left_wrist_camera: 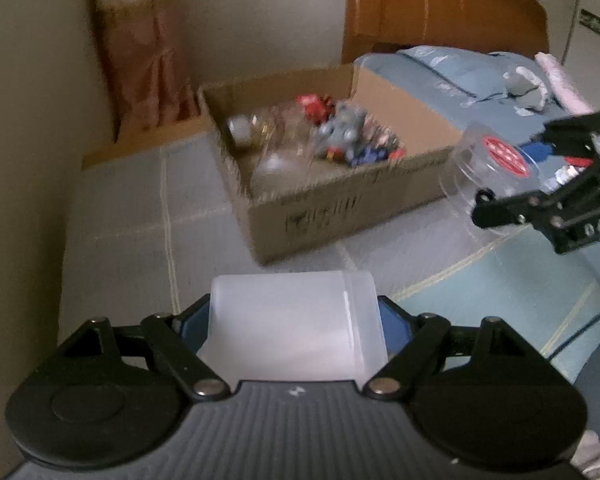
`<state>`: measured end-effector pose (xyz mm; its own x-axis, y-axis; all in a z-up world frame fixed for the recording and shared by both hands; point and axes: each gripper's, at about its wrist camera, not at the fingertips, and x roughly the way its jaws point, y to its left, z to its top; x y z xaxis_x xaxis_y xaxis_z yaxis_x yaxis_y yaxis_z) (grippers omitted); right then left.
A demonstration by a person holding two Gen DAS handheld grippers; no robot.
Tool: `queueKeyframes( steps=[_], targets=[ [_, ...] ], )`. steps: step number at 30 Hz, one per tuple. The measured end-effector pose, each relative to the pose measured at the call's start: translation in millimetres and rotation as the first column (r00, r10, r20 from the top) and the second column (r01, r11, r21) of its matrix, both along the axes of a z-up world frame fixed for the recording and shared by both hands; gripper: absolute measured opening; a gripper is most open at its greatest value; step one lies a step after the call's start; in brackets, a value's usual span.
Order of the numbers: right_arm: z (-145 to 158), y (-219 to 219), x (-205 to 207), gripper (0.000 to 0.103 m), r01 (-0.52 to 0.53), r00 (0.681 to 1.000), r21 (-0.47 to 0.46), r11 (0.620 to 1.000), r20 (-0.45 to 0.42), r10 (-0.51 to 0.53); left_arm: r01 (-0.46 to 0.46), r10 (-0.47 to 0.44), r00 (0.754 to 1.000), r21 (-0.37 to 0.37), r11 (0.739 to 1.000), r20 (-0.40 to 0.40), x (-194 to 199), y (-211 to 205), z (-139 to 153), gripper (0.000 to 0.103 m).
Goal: Organize rigid objects
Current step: 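Lower the container and white box into the cardboard box, opening both grippers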
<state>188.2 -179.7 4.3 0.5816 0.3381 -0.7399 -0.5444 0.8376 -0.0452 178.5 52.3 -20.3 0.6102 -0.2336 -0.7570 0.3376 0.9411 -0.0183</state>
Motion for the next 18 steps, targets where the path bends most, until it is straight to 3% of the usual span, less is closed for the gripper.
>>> queueKeyframes(
  steps=[9, 18],
  targets=[
    [27.6, -1.5, 28.7, 0.080, 0.006, 0.996, -0.008, 1.000, 0.088, -0.005, 0.043, -0.042, 0.998, -0.027, 0.999, 0.046, 26.7, -8.1, 39.2, 0.083],
    [27.6, -8.6, 64.7, 0.080, 0.048, 0.994, -0.005, 0.999, 0.102, -0.048, 0.038, -0.038, 0.993, 0.002, 0.999, 0.109, 67.4, -23.0, 67.5, 0.083]
  ],
)
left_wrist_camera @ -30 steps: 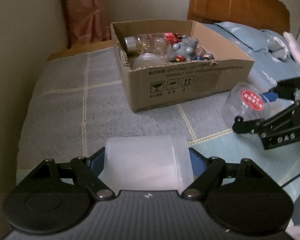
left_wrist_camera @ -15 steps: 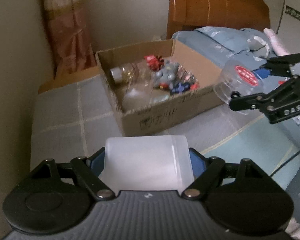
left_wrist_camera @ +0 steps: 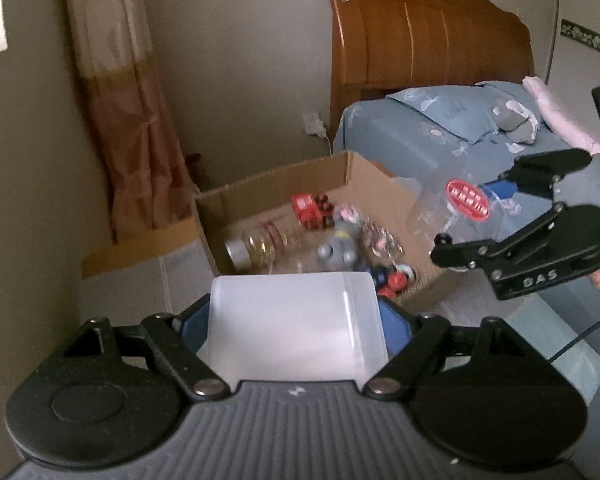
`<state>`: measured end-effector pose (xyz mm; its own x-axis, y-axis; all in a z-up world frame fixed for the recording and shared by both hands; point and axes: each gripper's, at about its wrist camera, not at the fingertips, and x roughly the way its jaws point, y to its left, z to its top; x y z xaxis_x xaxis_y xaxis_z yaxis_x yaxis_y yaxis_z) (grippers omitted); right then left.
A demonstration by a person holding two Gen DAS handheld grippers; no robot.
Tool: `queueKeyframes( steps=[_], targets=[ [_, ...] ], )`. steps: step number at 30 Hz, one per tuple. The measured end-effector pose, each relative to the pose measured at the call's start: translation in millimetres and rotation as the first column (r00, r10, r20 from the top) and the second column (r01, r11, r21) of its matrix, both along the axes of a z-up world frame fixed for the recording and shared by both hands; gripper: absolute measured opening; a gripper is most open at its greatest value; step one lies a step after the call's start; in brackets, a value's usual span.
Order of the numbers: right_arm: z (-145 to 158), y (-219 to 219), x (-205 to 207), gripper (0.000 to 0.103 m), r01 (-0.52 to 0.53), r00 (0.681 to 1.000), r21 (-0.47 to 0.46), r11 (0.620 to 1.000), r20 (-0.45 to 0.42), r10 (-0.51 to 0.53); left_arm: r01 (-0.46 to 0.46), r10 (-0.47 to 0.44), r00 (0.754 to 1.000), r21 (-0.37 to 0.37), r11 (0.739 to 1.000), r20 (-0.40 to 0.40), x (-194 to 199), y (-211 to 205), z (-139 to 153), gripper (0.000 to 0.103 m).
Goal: Organize rigid objects
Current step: 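Lower the container and white box into the cardboard box, opening both grippers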
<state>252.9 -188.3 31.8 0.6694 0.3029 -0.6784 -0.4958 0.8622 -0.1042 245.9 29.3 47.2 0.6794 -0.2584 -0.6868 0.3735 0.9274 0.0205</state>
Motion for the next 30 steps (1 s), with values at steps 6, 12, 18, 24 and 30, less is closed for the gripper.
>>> queueKeyframes(
  steps=[6, 12, 18, 24, 30],
  targets=[
    [-8.4, -7.2, 36.2, 0.080, 0.070, 0.997, 0.006, 0.998, -0.026, -0.069, 0.004, -0.004, 1.000, 0.003, 1.000, 0.014, 28.0, -12.9, 10.3, 0.083],
    [-15.0, -19.2, 47.9, 0.099, 0.120, 0.993, 0.038, 0.992, -0.023, -0.119, 0.008, -0.008, 1.000, 0.007, 1.000, 0.024, 59.8, -26.5, 15.2, 0.083],
    [-15.4, -32.4, 35.7, 0.103, 0.122, 0.992, 0.097, 0.988, -0.055, -0.117, -0.010, 0.010, 1.000, -0.001, 1.000, 0.004, 94.4, -35.1, 13.4, 0.083],
    [-10.6, -36.8, 25.4, 0.103, 0.119, 0.992, 0.103, 0.988, -0.064, -0.113, -0.053, 0.053, 0.997, 0.002, 0.999, -0.054, 133.2, -43.1, 0.9, 0.083],
    [1.1, -37.3, 17.0, 0.103, 0.110, 0.994, 0.088, 0.990, -0.033, -0.108, -0.124, 0.121, 0.985, -0.021, 0.992, -0.124, 166.5, -40.4, -15.9, 0.083]
  ],
)
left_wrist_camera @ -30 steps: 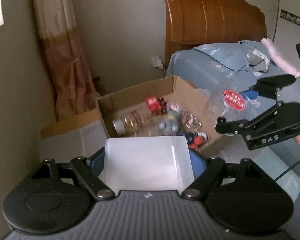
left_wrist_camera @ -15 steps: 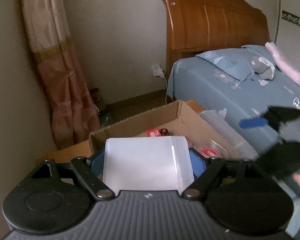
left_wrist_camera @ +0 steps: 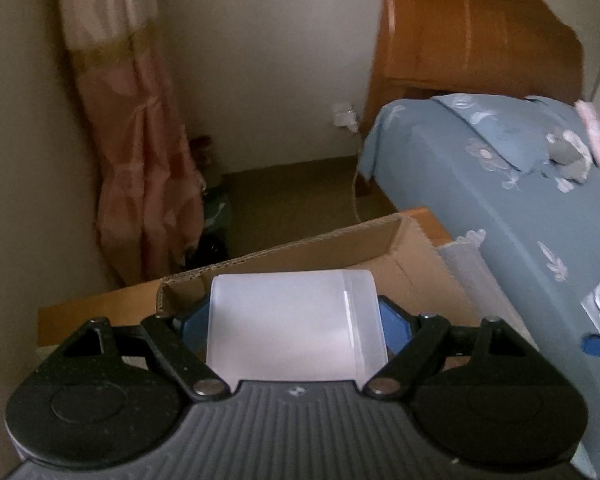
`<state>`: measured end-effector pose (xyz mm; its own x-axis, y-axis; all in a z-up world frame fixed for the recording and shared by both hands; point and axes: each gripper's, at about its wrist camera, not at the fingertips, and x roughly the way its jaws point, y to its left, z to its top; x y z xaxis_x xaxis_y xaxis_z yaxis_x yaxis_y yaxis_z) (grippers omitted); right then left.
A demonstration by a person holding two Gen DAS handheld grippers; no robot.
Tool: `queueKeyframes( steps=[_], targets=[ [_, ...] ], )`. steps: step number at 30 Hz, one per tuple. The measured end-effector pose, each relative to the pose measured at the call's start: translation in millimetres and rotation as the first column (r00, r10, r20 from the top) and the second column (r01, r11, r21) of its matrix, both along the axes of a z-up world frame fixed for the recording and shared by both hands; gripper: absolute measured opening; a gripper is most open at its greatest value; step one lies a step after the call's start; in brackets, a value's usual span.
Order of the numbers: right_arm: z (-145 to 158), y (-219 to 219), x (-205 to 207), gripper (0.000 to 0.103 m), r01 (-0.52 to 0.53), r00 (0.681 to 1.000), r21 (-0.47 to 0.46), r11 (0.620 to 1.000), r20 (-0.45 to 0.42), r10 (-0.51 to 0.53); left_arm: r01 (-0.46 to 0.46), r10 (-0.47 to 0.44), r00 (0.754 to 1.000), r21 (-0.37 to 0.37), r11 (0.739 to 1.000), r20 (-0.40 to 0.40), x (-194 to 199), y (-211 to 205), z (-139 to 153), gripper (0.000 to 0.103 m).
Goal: Organize rigid objects
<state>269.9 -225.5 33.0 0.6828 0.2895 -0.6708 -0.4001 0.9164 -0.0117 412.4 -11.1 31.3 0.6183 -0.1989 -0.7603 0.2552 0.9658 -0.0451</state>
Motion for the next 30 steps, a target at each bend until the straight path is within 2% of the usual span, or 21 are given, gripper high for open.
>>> queueKeyframes(
  steps=[4, 7, 15, 20, 23, 26, 30],
  targets=[
    [5.0, 0.1, -5.3, 0.103, -0.005, 1.000, -0.010, 1.000, 0.018, 0.005, -0.050, 0.050, 0.998, -0.001, 0.999, -0.025, 9.0, 4.1, -9.9, 0.085],
    [5.9, 2.0, -8.1, 0.103, -0.009, 1.000, -0.019, 1.000, 0.021, 0.009, -0.081, 0.081, 0.997, -0.019, 0.997, -0.015, 8.3, 10.1, -10.6, 0.091],
    [5.0, 7.4, -11.6, 0.103, -0.018, 1.000, -0.026, 0.999, 0.016, 0.018, -0.068, 0.068, 0.997, 0.009, 0.998, 0.034, -6.9, 14.7, -0.1, 0.097],
    [9.7, 12.2, -17.6, 0.103, -0.003, 1.000, -0.036, 0.999, 0.019, 0.003, -0.069, 0.065, 0.991, 0.029, 0.997, 0.116, -27.8, 16.9, 8.1, 0.100],
    [10.2, 15.5, -21.6, 0.103, 0.013, 1.000, -0.053, 0.999, 0.013, -0.012, -0.075, 0.063, 0.984, 0.066, 0.995, 0.167, -46.0, 16.8, 10.3, 0.101],
    [6.8, 19.0, -25.0, 0.103, 0.041, 0.999, -0.074, 0.996, -0.002, -0.041, -0.076, 0.058, 0.981, 0.093, 0.993, 0.184, -68.6, 17.1, 9.0, 0.101],
    [1.0, 21.8, -31.6, 0.103, 0.081, 0.996, -0.065, 0.995, -0.028, -0.083, -0.093, 0.077, 0.981, 0.082, 0.992, 0.176, -104.0, 21.9, 8.2, 0.101]
  ],
)
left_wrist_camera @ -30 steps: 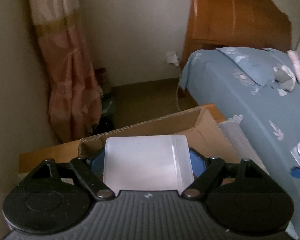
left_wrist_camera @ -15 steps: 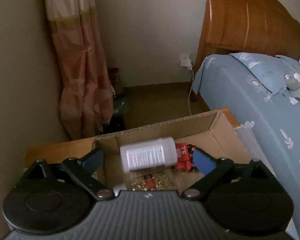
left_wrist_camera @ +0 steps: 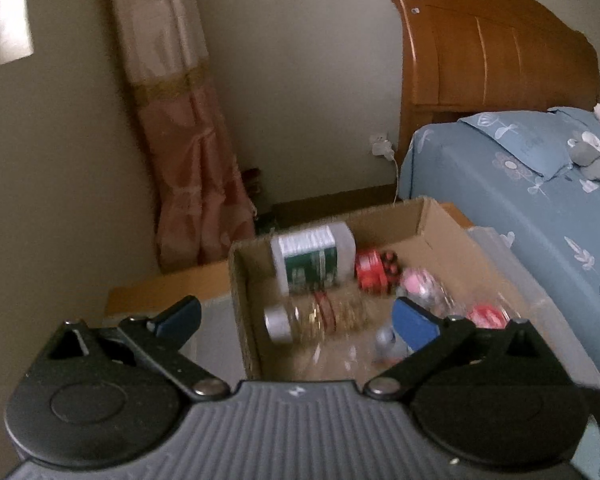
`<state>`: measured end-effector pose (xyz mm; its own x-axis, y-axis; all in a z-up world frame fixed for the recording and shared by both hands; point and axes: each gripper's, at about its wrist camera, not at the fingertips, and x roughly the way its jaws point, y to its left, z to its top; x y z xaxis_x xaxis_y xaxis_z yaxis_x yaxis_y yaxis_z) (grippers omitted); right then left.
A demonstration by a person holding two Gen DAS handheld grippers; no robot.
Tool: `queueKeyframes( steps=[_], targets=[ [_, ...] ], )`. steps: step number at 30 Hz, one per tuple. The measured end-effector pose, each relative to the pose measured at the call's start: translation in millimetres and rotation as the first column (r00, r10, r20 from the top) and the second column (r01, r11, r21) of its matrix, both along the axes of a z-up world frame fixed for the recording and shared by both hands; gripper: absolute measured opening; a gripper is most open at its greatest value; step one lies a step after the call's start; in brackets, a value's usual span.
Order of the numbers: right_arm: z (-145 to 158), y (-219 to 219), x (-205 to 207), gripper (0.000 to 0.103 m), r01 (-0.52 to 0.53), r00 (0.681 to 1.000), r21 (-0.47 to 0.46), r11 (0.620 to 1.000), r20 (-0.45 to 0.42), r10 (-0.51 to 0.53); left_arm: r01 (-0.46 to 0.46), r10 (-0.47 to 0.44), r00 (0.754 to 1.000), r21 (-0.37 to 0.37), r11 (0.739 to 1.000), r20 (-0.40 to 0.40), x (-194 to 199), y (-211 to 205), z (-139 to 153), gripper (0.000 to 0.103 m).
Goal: Organize rigid objects
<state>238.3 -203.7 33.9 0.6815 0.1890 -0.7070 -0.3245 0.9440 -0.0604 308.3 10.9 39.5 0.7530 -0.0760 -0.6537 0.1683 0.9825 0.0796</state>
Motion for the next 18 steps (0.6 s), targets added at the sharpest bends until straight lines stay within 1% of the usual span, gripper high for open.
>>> queueKeyframes(
  steps=[4, 6, 8, 11, 14, 18],
  targets=[
    [-7.6, 5.1, -10.9, 0.103, 0.065, 0.998, -0.021, 0.998, -0.020, -0.065, -0.035, 0.035, 0.999, 0.001, 0.999, 0.012, -38.3, 3.7, -0.1, 0.101],
    [-10.7, 6.4, -18.7, 0.103, 0.094, 0.995, -0.033, 0.995, -0.019, -0.095, -0.061, 0.060, 0.998, 0.027, 0.998, 0.025, -57.7, 3.2, -3.0, 0.101],
    [-14.5, 6.7, -29.1, 0.103, 0.123, 0.992, -0.026, 0.992, -0.023, -0.124, -0.087, 0.086, 0.996, 0.053, 0.995, 0.020, -76.7, 0.1, -7.5, 0.101],
    [-20.3, 6.4, -46.5, 0.103, 0.158, 0.986, 0.002, 0.987, -0.042, -0.158, -0.108, 0.108, 0.994, 0.025, 0.994, -0.002, -101.7, -0.9, -15.7, 0.101],
    [-24.6, 5.2, -62.4, 0.103, 0.198, 0.979, 0.007, 0.980, -0.053, -0.197, -0.133, 0.133, 0.990, -0.006, 0.991, -0.037, -119.3, -4.2, -21.6, 0.101],
    [-23.4, 4.9, -81.1, 0.103, 0.222, 0.973, 0.009, 0.975, -0.061, -0.222, -0.161, 0.160, 0.986, -0.013, 0.987, -0.055, -138.6, -7.1, -23.2, 0.101]
  ],
)
